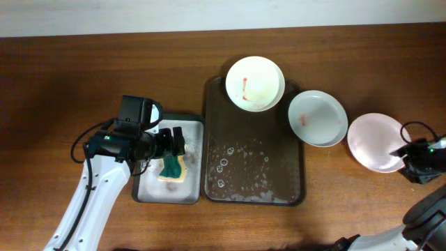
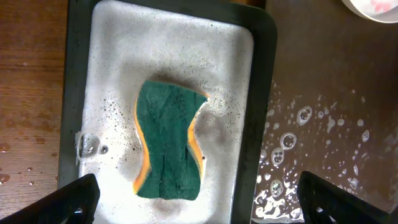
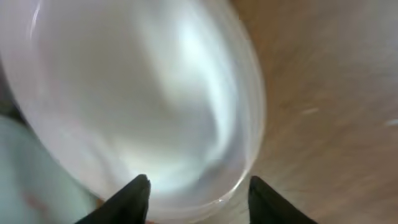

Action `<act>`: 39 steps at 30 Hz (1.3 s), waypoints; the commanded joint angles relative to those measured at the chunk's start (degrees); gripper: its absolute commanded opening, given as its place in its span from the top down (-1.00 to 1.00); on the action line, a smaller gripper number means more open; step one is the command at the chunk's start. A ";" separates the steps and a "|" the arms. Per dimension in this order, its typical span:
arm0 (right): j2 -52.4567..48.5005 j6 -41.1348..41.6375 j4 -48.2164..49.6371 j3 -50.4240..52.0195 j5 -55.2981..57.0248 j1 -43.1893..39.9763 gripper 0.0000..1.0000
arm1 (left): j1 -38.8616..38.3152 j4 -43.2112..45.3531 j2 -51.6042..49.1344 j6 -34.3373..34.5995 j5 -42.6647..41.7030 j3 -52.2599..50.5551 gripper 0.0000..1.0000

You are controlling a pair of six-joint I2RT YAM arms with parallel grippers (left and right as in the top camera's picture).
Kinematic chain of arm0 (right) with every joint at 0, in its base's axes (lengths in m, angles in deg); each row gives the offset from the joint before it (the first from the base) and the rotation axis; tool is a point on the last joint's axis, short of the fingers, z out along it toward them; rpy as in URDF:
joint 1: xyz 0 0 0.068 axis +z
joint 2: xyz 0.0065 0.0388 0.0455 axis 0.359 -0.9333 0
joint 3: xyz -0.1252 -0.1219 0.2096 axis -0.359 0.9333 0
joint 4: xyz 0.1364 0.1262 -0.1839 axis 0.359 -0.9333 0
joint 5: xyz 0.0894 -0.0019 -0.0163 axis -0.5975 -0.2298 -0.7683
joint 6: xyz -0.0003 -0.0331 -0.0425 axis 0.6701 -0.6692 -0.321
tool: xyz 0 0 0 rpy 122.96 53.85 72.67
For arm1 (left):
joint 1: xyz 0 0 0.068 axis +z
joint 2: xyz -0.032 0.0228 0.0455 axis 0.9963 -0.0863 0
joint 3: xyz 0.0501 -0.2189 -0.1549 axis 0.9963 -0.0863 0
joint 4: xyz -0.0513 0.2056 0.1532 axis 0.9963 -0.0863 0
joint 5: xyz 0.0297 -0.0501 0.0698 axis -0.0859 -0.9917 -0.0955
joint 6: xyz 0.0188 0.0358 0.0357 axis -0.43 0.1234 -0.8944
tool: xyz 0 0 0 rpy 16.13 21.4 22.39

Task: Clean dirty plates on tray and stack at the side
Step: 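Carry the cleaned plate with the right gripper to the table's right side, then lower the plate onto the table and open the right gripper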

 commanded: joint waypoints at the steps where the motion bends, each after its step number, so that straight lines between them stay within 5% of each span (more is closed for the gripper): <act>1: 4.81 -6.38 -0.50 -0.94 -8.24 7.72 -0.08 | 0.35 0.11 0.81 -0.31 -0.42 0.24 -0.99; 5: 4.87 -11.89 2.60 -0.87 -4.76 20.37 -0.08 | 0.35 0.11 0.81 -0.31 -0.42 0.24 -0.99; 12: 1.95 -6.64 7.02 -0.87 8.22 33.51 0.01 | 0.35 0.11 0.81 -0.31 -0.42 0.24 -0.99; 17: 0.22 7.76 6.64 -0.13 9.07 33.97 0.28 | 0.35 0.11 0.81 -0.31 -0.42 0.24 -0.99; 20: -0.66 11.93 5.77 0.68 10.73 34.01 0.28 | 0.35 0.11 0.81 -0.31 -0.42 0.24 -0.99; 28: -5.73 12.92 5.05 3.06 11.28 34.01 0.27 | 0.35 0.11 0.81 -0.31 -0.42 0.24 -1.00; 31: -6.01 11.93 5.60 3.02 11.06 34.01 0.87 | 0.35 0.11 0.81 -0.31 -0.42 0.24 -0.99; 39: 4.52 1.18 -0.44 2.40 10.93 35.26 0.92 | 0.35 0.11 0.81 -0.31 -0.42 0.24 -0.99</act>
